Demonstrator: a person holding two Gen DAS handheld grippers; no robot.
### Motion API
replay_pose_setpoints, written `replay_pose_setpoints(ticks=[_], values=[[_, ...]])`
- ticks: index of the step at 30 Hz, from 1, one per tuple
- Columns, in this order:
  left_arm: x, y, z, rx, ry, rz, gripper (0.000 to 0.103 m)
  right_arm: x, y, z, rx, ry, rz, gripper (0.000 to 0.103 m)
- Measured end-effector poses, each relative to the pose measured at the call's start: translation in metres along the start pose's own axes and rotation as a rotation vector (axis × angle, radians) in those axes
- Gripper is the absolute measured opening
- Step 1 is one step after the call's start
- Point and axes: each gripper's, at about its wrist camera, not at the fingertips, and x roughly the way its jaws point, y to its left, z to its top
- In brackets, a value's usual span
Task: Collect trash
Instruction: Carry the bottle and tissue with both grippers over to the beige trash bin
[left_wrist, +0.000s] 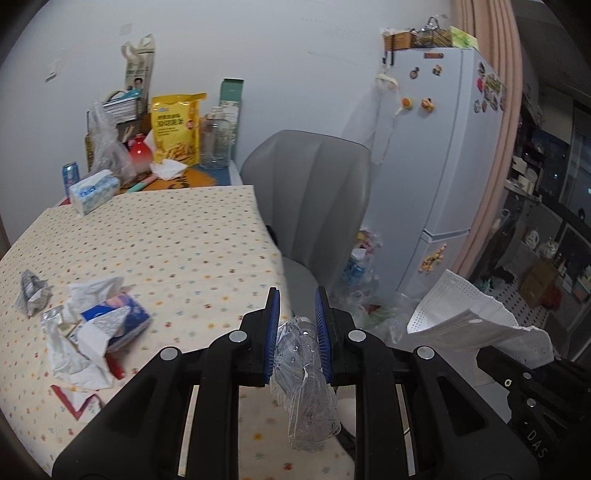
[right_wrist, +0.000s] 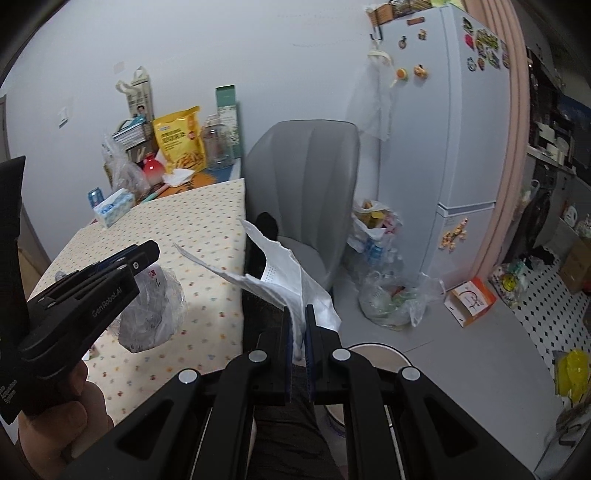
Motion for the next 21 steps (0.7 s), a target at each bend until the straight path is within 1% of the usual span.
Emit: replay_pose_setpoints(ticks=[11,21], values=[[0.037,-0.051,0.004,0.056,0.05,-0.045,0.02,0.019,-0.047,-0.004,0.066,0.029,-0.057,0.007],[0.091,-0.095,0.003,0.108,0.123,-0.064,0.02,0.068,-0.098,-0.008,0.144,0.104,-0.081,0.007]])
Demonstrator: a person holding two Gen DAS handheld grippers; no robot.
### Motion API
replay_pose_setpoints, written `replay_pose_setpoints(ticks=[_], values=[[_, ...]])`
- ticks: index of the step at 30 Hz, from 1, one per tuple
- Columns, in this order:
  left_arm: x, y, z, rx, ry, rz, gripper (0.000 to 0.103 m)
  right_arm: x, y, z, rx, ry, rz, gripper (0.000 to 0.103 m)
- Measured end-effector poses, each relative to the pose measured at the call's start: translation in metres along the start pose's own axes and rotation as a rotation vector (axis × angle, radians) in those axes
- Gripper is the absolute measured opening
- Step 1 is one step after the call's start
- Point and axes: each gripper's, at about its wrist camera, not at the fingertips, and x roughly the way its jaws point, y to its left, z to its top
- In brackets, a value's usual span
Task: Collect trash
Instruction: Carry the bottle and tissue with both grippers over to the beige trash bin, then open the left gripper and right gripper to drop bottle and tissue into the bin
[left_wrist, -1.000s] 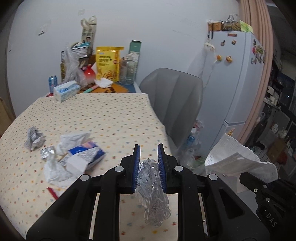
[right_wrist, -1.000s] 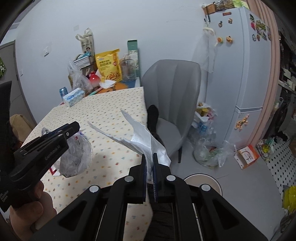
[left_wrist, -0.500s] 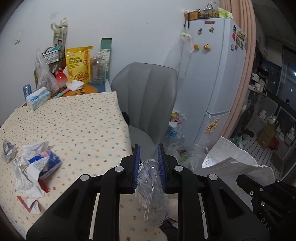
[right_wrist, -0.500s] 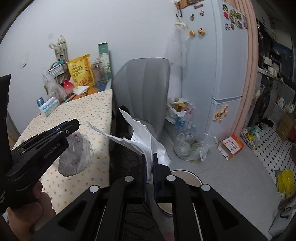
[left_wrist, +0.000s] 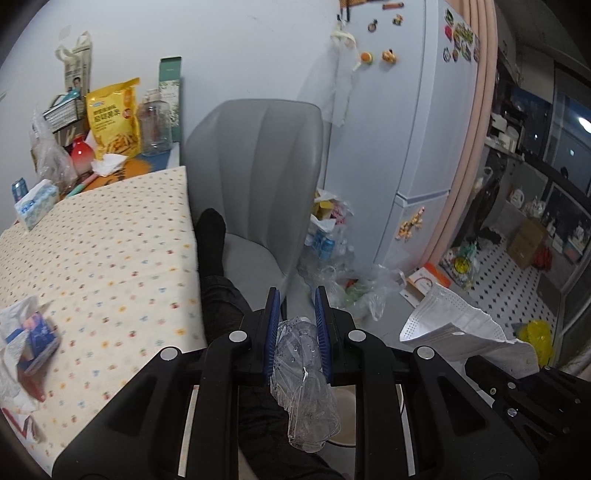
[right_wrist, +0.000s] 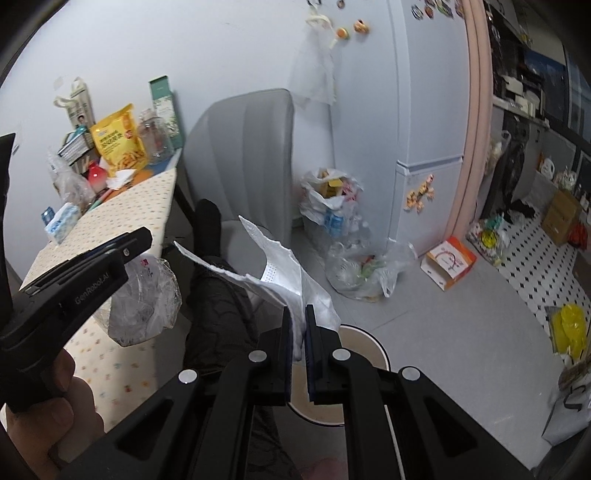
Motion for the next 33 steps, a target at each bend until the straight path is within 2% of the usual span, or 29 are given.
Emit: replay_pose_setpoints(ticks=[5,14,19,24,25,26,27,29,33], values=[[0.028,-0.014,0.0,0.019,0.045,0.004,0.02,0.034,-0.02,-0.001,0.033,0.051,-0.002,0.007],[0.069,-0.018,-0.006,0.031,0.114,0.026,0.02,0.082,-0.032,0.002,0.056,0.109,-0.004,0.007],[0.083,-0.017,-0.011,0.028,0.154,0.035,0.02,0.104,-0.038,-0.002,0.062,0.146,-0.003,0.01],[0.088,-0.024,-0.015,0.043,0.163,0.046,0.02,0.114,-0.042,-0.007,0.071,0.167,0.016,0.011],[0.088,-0.025,-0.015,0.035,0.162,0.04,0.02,0.115,-0.043,-0.008,0.075,0.167,0.02,0.018],[0.086,-0.027,-0.014,0.027,0.158,0.037,0.02,0.115,-0.044,-0.009,0.08,0.165,0.022,0.034],[0.083,-0.029,-0.014,0.026,0.15,0.039,0.02,0.114,-0.045,-0.01,0.083,0.157,0.021,0.041],[0.074,-0.033,-0.016,0.037,0.127,0.049,0.02,0.111,-0.045,-0.012,0.079,0.147,0.022,0.042],[0.071,-0.034,-0.017,0.017,0.139,0.052,0.02,0.097,-0.048,-0.012,0.08,0.129,0.013,0.046]])
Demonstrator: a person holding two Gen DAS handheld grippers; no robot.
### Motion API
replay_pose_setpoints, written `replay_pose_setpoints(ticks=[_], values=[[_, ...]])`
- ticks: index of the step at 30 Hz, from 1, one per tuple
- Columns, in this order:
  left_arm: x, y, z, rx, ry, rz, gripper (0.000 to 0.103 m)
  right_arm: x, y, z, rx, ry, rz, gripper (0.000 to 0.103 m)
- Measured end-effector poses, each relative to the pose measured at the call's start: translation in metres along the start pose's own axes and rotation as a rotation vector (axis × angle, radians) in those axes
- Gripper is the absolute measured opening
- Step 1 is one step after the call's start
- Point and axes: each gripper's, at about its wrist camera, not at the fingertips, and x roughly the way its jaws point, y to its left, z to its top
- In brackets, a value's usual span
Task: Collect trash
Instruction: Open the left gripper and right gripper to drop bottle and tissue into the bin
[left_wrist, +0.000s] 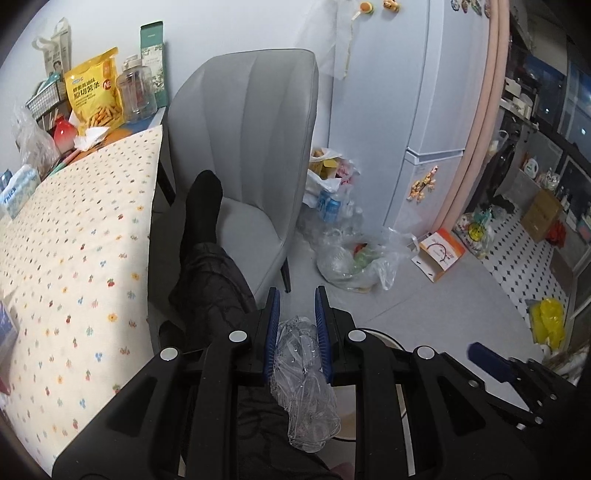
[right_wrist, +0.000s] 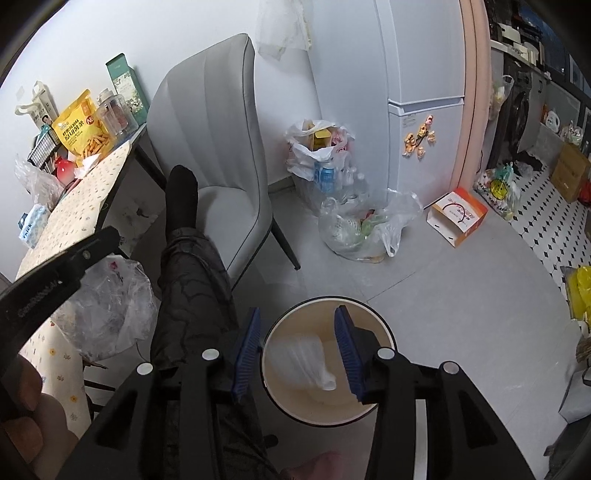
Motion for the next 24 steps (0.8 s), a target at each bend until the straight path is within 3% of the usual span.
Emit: replay_pose_setpoints(ticks=[2,8,16,24], values=[[-0.001,-0.002,0.001,-0.006,0.001,0.003,0.02,-0.012,-0.003,-0.001,0.003,-0.018,-0.016,0.059],[-0.004,-0.013,-0.001,-0.002,0.005,-0.012,0.02,-0.049,-0.018,-0.004,0.036,-0.092,-0.095,0.08],[0.007,-0.032,-0.009,0.015,0.054,-0.05,0.02,-0.065,-0.036,-0.004,0.067,-0.122,-0.139,0.088],[0.027,-0.051,-0.013,0.036,0.101,-0.095,0.02,-0.052,-0.058,-0.003,0.099,-0.088,-0.19,0.089]])
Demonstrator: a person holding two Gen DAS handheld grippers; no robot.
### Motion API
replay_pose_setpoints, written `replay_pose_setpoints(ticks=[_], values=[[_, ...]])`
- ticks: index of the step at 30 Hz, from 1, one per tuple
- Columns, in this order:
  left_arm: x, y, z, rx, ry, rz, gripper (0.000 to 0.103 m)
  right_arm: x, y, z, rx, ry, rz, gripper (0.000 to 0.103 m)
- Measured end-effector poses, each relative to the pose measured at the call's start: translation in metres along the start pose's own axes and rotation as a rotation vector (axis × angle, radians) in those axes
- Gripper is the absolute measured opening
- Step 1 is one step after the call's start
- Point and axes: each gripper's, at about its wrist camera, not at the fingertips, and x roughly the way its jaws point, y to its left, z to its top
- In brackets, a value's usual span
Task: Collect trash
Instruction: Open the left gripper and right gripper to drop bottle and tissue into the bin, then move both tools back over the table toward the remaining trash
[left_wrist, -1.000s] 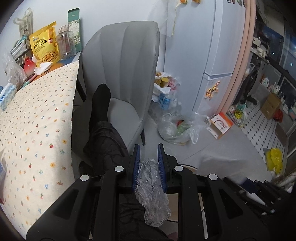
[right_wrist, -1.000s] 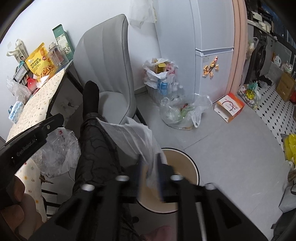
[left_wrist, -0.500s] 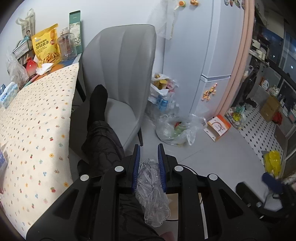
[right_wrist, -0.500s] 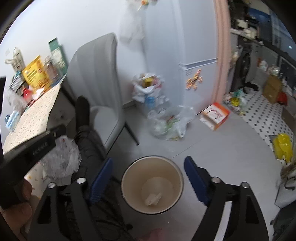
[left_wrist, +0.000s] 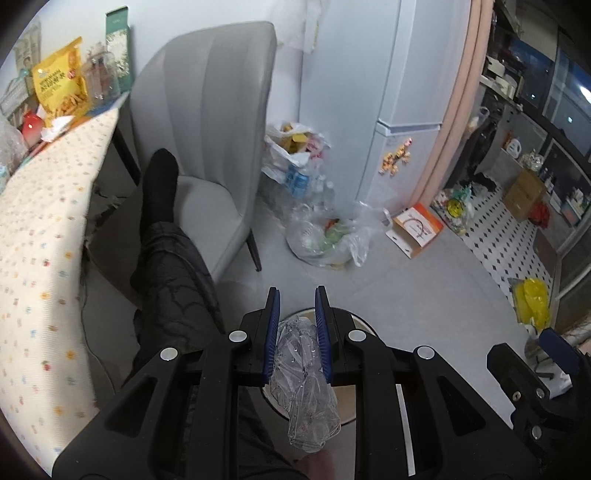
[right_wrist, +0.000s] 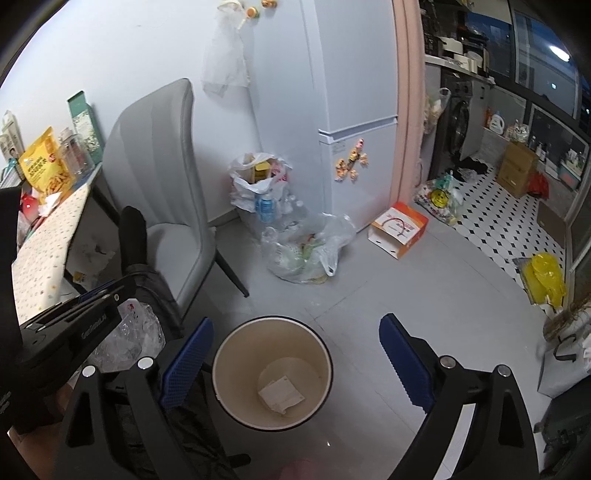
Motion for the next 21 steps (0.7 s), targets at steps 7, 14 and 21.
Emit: replay_pose_setpoints(ticks=[7,14,21], values=[[0.014,-0.011,0.0,0.017,0.033,-0.056,0.02,0.004,-0.013,0.005,0.024,-0.003,-0.048,0.089],[0.005,-0.006,0.002,-0.012,0.005,-0.115,0.071,0.005,-0.021,0.0,0.054,0.012,-0.059,0.089],[-0.021,0.01,0.005,-0.022,-0.064,-0.028,0.092,-0.005,-0.009,0.001,0.031,-0.009,-0.038,0.091]])
